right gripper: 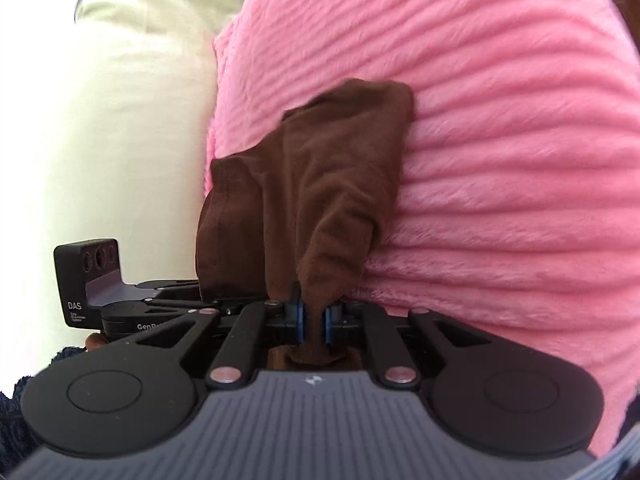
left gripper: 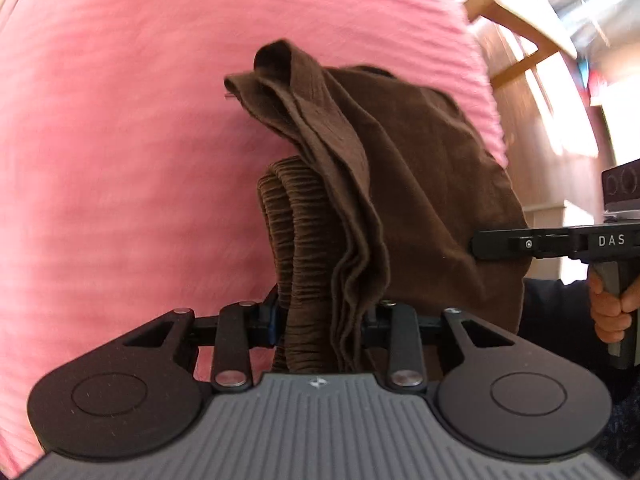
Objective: Fold clothes
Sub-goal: 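Grasp the folded brown bundle with the left gripper while the right gripper grasps beside it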
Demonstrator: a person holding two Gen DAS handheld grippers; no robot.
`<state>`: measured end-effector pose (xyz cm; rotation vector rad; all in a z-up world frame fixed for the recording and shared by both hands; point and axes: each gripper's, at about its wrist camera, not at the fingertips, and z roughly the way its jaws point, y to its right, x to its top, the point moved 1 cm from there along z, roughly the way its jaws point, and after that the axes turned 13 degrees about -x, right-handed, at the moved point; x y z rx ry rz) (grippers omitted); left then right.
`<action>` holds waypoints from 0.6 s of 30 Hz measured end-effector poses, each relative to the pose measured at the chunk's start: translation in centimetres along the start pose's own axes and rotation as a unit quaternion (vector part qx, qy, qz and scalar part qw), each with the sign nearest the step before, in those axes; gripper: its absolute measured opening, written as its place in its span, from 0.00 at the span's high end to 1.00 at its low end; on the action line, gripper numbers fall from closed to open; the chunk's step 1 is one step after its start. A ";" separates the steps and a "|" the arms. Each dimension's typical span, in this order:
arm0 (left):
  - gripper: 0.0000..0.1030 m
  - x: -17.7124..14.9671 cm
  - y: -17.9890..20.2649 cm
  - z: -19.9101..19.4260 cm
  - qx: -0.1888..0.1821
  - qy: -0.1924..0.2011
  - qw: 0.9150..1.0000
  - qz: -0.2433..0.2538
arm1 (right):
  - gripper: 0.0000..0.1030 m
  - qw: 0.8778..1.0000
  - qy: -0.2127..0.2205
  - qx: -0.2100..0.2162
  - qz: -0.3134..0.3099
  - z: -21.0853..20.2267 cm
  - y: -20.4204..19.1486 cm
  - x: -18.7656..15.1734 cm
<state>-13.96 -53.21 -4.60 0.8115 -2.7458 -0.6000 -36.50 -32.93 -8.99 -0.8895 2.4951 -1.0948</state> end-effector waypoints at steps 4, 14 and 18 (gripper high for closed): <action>0.63 8.4 5.3 0.6 0.010 -0.028 0.997 0.065 | 0.93 0.998 0.053 0.005 0.045 -5.3 1.5 3.5; 0.62 36.2 24.8 9.3 0.012 -0.096 0.953 0.288 | 0.92 0.947 0.255 -0.036 0.192 -21.1 10.0 15.3; 0.61 47.2 32.9 16.0 0.010 -0.136 0.915 0.380 | 0.92 0.904 0.331 -0.054 0.264 -25.1 14.4 19.3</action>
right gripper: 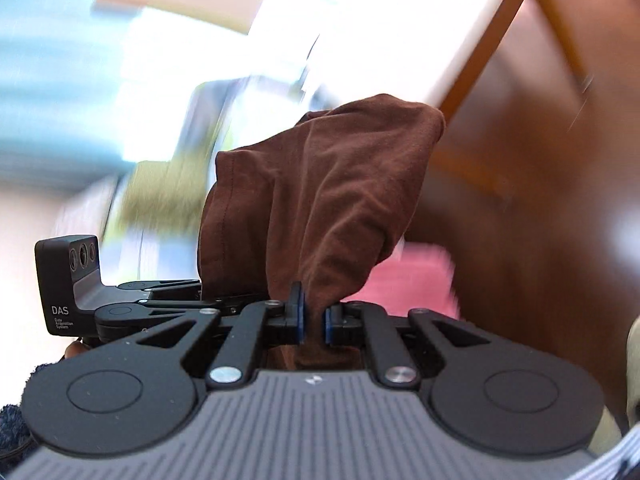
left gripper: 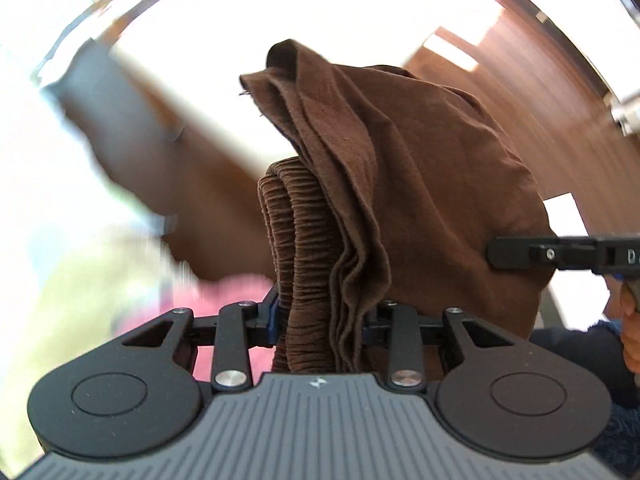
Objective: Fold clothes
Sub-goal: 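Grasp the folded brown bundle with the left gripper while the right gripper grasps beside it, then carry the bundle with both grippers onto the white chair seat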
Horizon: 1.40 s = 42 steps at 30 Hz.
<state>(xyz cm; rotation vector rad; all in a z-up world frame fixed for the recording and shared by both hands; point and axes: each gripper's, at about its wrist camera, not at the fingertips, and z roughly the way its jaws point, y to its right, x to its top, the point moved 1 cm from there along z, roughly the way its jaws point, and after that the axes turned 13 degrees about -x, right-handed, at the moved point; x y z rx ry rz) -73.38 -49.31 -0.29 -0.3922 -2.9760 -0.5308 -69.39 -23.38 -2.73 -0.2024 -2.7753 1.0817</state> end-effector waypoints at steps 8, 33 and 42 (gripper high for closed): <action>0.61 18.7 -4.7 6.6 0.011 -0.075 0.987 0.140 | 0.92 0.978 0.115 -0.036 0.172 6.3 2.2 10.4; 0.26 12.4 -6.2 3.1 0.207 -0.050 0.969 0.122 | 0.42 0.918 0.129 -0.227 -0.297 2.8 1.3 20.7; 0.25 8.6 10.7 14.0 0.321 0.035 0.933 0.156 | 0.44 0.546 0.099 -0.107 -0.825 8.8 -2.4 21.0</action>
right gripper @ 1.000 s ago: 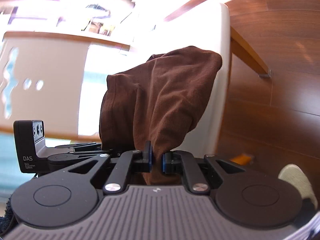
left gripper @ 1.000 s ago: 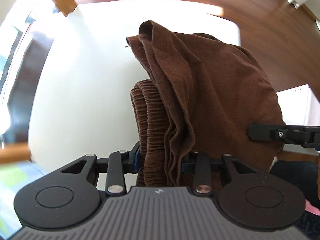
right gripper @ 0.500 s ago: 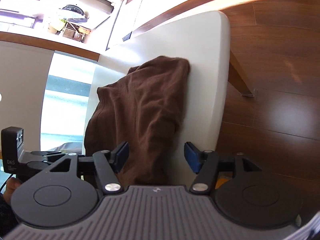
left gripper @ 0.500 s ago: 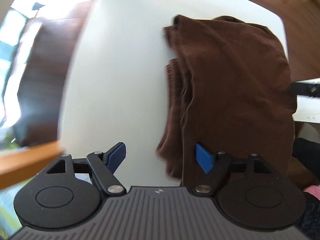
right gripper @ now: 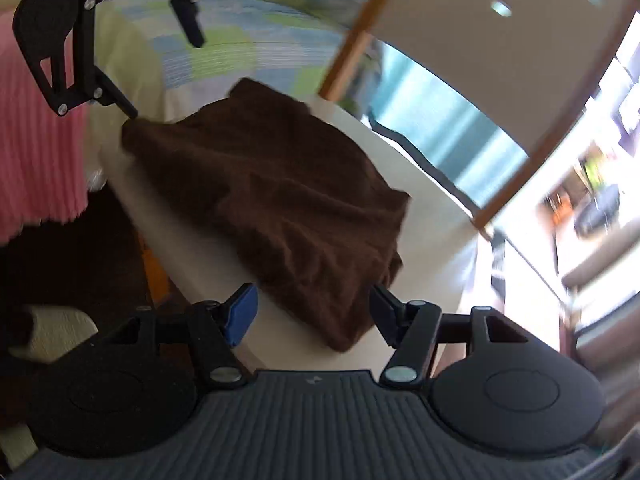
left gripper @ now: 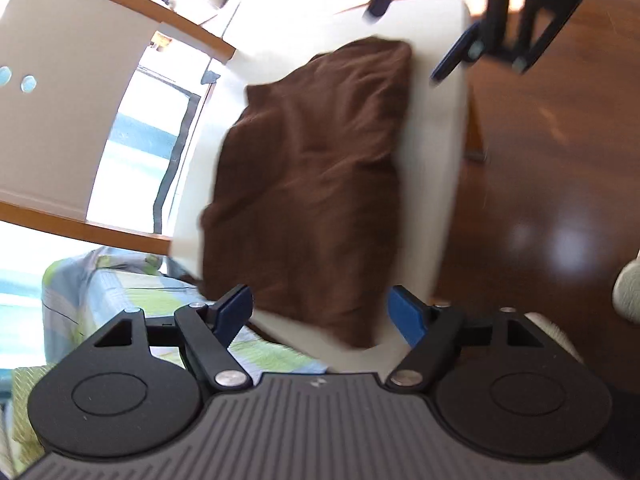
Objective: Fold clothes
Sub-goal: 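Carry the bundle with both grippers onto the white chair seat, then lower the bundle onto the chair seat and open both grippers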
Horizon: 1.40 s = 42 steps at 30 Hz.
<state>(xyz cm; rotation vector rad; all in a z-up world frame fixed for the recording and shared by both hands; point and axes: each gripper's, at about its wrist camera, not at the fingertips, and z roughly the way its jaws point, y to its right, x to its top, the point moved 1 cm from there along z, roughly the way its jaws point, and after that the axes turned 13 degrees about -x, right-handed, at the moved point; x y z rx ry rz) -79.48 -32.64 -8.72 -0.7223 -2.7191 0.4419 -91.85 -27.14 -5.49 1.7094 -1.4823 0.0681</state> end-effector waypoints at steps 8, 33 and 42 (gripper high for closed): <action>0.62 -0.6 2.7 4.8 0.067 -0.005 0.997 0.023 | 0.56 0.991 0.064 -0.013 -0.113 2.4 -3.0 -1.5; 0.51 -3.9 1.3 -2.0 0.033 0.064 0.997 0.022 | 0.59 0.998 0.018 -0.039 -0.039 -4.2 -1.5 -2.6; 0.50 -1.4 -7.4 -1.9 -0.086 0.149 0.916 -0.362 | 0.94 0.916 0.013 0.070 0.394 -2.8 3.9 -1.8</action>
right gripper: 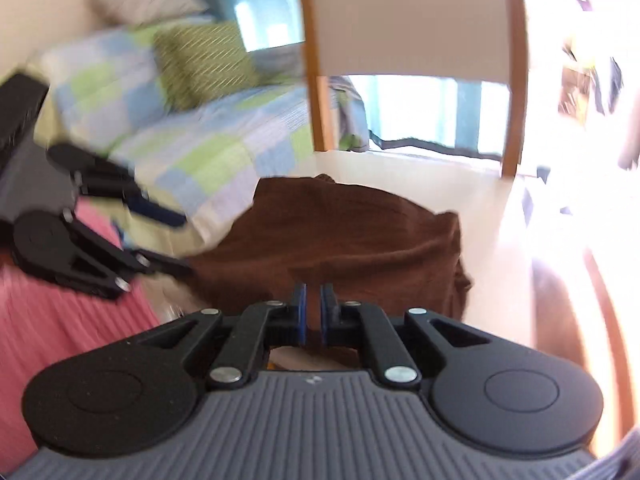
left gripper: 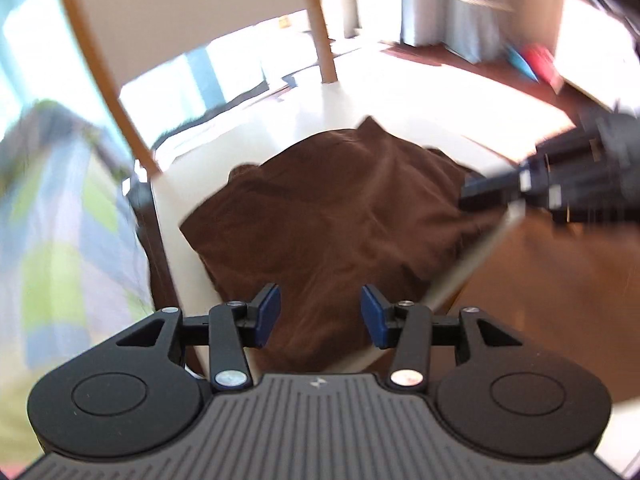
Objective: Fold clothes
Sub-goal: 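Lower the bundle onto the chair seat and open both grippers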
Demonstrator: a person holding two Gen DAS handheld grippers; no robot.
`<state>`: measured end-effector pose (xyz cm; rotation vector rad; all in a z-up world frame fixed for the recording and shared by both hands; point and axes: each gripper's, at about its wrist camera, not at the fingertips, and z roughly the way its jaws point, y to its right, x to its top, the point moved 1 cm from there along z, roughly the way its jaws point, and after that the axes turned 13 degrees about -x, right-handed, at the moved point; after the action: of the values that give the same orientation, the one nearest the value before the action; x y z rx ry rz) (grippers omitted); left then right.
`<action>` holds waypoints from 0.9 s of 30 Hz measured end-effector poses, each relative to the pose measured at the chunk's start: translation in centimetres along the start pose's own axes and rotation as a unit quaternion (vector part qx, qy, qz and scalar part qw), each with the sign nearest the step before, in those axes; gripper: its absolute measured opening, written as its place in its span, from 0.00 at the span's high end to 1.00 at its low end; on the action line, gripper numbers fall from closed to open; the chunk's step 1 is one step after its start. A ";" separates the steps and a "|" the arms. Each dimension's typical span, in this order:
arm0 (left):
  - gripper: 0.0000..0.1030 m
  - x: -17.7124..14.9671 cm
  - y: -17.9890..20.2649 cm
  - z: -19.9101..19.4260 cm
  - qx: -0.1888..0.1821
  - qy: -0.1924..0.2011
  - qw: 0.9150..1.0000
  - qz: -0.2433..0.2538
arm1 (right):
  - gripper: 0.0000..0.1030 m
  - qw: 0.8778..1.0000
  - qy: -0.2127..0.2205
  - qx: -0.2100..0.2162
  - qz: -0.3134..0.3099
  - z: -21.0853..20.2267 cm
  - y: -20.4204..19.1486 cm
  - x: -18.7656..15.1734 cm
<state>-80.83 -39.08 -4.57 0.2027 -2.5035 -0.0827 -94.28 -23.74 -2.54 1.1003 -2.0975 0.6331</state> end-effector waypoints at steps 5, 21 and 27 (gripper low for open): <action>0.41 -2.4 -1.6 2.8 0.010 0.037 0.998 -0.055 | 0.96 0.996 -0.029 -0.043 0.068 4.7 0.3 -4.6; 0.44 4.3 -4.7 7.5 0.056 0.031 0.996 -0.057 | 0.93 0.999 -0.009 -0.021 0.025 10.9 0.5 0.8; 0.45 3.3 -6.4 6.6 0.084 0.035 0.995 -0.049 | 0.93 0.992 -0.025 -0.116 0.043 10.8 5.0 -0.3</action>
<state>-86.55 -45.88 -8.61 0.3904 -2.4309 0.0941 -102.02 -28.28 -10.29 0.9082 -2.2072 0.3910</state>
